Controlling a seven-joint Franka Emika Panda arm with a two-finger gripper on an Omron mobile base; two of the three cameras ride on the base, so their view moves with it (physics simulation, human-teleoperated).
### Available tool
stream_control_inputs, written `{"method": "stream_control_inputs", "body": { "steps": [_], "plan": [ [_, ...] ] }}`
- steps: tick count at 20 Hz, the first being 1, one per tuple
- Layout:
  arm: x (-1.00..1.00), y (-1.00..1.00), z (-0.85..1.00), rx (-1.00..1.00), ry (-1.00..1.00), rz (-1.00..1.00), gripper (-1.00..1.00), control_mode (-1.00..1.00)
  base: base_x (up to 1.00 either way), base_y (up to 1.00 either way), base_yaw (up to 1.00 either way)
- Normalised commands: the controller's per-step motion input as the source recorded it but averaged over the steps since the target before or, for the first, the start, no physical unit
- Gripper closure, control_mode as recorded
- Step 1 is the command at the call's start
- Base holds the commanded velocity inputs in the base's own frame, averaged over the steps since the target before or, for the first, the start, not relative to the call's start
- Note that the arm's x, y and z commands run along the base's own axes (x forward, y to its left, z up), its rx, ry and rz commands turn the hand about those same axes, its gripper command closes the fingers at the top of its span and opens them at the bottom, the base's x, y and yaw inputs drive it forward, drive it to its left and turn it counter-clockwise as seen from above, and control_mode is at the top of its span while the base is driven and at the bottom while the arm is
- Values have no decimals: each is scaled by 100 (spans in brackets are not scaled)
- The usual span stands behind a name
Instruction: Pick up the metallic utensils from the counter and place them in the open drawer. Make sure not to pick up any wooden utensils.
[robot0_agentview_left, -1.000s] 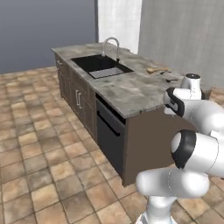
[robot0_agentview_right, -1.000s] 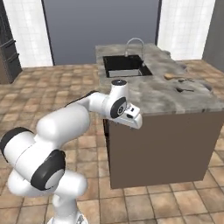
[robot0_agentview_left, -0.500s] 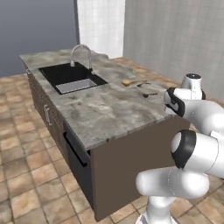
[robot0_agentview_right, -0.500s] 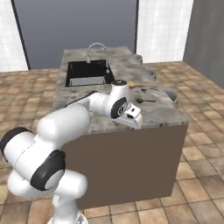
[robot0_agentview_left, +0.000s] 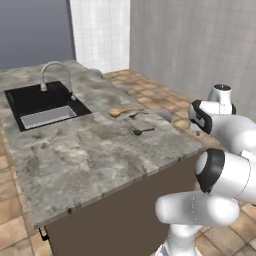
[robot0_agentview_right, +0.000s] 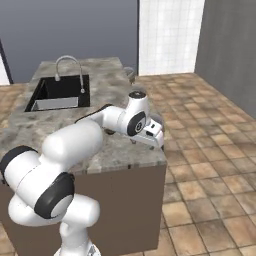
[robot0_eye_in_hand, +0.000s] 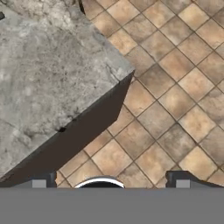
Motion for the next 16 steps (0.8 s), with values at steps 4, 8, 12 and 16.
{"method": "stream_control_inputs", "body": {
  "steps": [4,8,12,16],
  "plan": [
    [0,0,0,0,0,0,-100,100,100,-100,-2],
    [0,0,0,0,0,0,-100,100,100,-100,-4],
    [0,0,0,0,0,0,-100,100,100,-100,-2],
    [0,0,0,0,0,0,-100,100,100,-100,0]
  ]
}}
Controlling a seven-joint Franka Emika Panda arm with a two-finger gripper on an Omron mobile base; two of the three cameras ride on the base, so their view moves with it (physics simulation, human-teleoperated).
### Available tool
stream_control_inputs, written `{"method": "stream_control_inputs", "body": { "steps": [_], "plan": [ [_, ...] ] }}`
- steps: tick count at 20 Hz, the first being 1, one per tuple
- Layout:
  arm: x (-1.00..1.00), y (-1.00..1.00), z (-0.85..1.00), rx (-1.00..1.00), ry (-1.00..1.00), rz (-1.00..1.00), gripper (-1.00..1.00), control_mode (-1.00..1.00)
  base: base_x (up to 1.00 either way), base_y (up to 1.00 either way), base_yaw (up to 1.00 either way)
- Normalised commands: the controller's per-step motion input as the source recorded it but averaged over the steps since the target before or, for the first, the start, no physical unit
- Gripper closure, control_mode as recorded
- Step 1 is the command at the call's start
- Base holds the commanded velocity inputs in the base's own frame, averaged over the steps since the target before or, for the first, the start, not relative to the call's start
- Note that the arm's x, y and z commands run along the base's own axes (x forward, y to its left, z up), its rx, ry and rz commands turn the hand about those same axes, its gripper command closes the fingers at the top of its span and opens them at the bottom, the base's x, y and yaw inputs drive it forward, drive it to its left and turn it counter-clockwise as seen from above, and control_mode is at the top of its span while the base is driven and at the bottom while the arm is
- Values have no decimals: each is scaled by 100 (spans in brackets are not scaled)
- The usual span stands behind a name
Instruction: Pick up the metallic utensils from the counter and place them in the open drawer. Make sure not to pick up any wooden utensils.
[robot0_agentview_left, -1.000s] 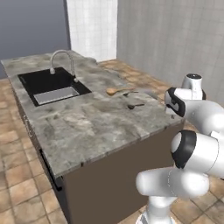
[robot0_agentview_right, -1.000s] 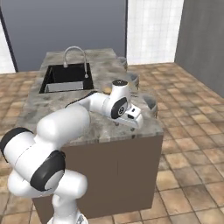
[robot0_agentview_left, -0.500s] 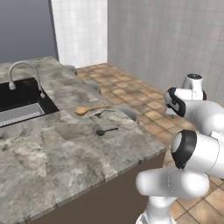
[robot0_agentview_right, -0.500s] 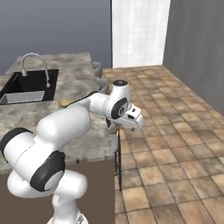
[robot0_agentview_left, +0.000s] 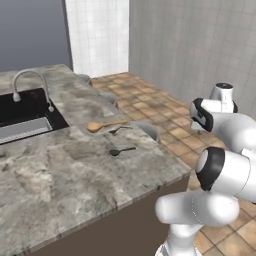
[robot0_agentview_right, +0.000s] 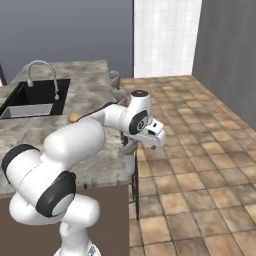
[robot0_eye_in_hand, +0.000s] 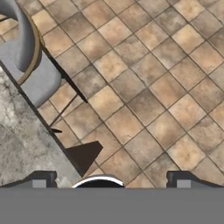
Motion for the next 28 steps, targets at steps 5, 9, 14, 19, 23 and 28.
{"method": "stream_control_inputs", "body": {
  "steps": [5,9,14,19,23,28],
  "plan": [
    [0,0,0,0,0,0,-100,100,60,-100,0],
    [0,0,0,0,0,0,-100,100,-4,-100,0],
    [0,0,0,0,0,0,-100,100,71,-100,1],
    [0,0,0,0,0,0,-100,100,96,-66,22],
    [0,0,0,0,0,0,-100,100,22,-6,77],
    [0,0,0,0,0,0,-100,100,0,-35,69]
  ]
}}
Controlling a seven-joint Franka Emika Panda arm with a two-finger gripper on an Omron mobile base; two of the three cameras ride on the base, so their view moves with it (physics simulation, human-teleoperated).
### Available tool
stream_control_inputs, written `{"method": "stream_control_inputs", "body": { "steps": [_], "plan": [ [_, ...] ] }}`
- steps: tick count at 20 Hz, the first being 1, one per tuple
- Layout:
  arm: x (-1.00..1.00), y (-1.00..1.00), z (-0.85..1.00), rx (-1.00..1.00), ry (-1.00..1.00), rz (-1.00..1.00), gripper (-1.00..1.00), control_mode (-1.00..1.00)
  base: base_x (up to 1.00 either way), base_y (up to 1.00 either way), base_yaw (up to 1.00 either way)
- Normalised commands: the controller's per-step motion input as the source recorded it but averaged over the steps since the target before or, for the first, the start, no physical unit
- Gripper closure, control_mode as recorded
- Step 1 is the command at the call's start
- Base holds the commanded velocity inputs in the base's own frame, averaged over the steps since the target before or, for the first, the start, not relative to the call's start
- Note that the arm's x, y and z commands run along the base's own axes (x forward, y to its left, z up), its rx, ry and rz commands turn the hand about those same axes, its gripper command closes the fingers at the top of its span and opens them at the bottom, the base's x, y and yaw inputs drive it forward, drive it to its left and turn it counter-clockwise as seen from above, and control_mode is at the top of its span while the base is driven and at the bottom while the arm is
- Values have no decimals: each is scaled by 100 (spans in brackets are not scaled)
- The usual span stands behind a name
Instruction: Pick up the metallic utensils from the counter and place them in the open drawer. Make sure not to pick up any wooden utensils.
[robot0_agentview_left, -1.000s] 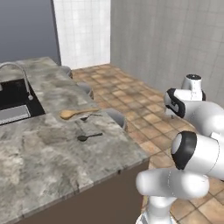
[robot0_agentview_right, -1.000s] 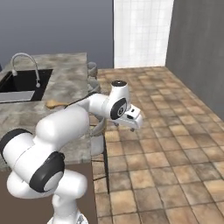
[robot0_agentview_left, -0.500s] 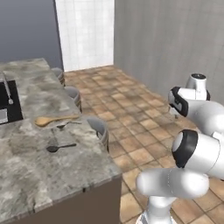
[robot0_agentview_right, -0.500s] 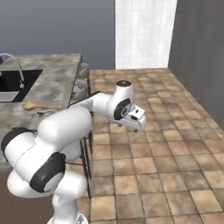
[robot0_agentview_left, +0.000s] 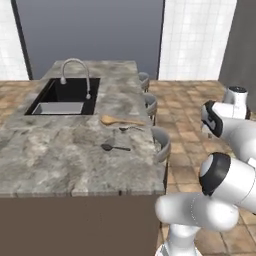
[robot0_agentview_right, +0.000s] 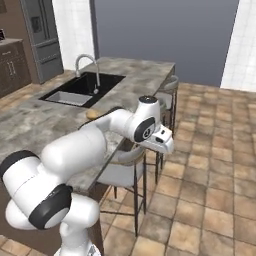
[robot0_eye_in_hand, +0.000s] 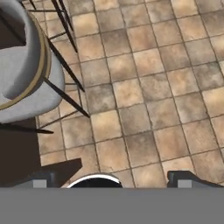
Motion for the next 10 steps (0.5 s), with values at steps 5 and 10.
{"method": "stream_control_inputs", "body": {
  "steps": [5,10],
  "plan": [
    [0,0,0,0,0,0,-100,100,2,-63,57],
    [0,0,0,0,0,0,-100,100,44,-96,36]
  ]
}}
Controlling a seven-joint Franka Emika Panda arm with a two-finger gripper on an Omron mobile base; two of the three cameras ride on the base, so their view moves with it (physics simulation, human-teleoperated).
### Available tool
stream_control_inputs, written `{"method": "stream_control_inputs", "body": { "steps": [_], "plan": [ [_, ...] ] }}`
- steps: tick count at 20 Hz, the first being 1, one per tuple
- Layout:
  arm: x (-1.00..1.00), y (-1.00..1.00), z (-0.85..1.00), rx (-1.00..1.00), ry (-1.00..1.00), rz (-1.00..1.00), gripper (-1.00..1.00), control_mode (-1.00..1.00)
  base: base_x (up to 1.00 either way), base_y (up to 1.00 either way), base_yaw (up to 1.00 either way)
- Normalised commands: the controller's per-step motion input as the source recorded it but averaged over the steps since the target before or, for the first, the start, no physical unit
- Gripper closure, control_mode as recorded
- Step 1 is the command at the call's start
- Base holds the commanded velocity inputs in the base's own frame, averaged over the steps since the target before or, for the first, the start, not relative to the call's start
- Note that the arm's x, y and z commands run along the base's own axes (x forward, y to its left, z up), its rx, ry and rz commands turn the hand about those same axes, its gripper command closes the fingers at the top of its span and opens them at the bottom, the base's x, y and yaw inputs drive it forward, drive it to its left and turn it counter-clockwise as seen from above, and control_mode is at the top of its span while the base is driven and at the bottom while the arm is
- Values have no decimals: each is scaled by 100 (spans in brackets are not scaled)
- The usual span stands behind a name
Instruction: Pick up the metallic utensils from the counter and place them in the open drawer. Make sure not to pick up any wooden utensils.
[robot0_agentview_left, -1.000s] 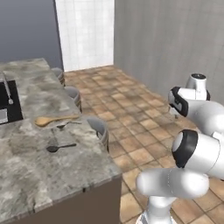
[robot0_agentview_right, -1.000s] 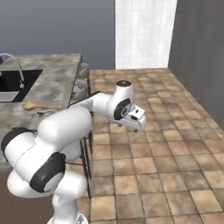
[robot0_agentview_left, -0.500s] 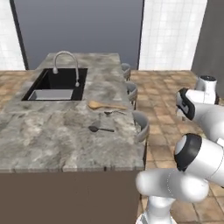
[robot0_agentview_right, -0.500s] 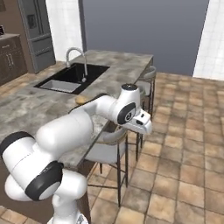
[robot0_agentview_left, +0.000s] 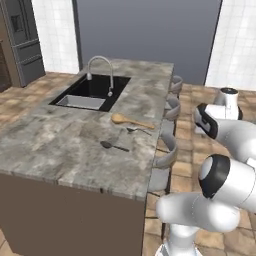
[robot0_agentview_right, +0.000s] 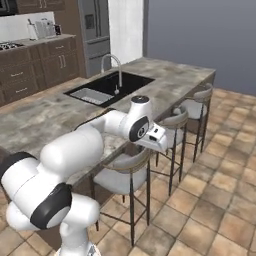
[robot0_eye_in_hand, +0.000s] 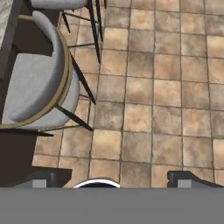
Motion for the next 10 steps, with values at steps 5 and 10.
{"method": "stream_control_inputs", "body": {
  "steps": [5,10],
  "plan": [
    [0,0,0,0,0,0,-100,100,80,-85,34],
    [0,0,0,0,0,0,-100,100,72,-28,49]
  ]
}}
